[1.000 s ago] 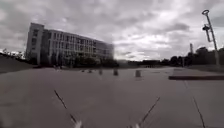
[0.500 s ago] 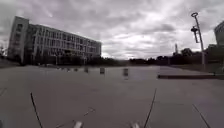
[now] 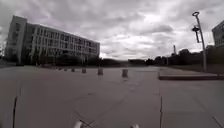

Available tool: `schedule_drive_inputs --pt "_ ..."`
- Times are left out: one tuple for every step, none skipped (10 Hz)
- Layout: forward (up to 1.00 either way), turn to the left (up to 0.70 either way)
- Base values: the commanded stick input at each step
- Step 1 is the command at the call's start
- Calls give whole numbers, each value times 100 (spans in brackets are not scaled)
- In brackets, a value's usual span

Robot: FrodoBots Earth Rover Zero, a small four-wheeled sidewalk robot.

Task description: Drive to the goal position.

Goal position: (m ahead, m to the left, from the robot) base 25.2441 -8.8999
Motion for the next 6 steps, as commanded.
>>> schedule_drive_inputs --pt "70 -31" --pt "70 -31" --pt "70 -31" --pt "70 -31" --pt "70 -31" --pt "70 -31"
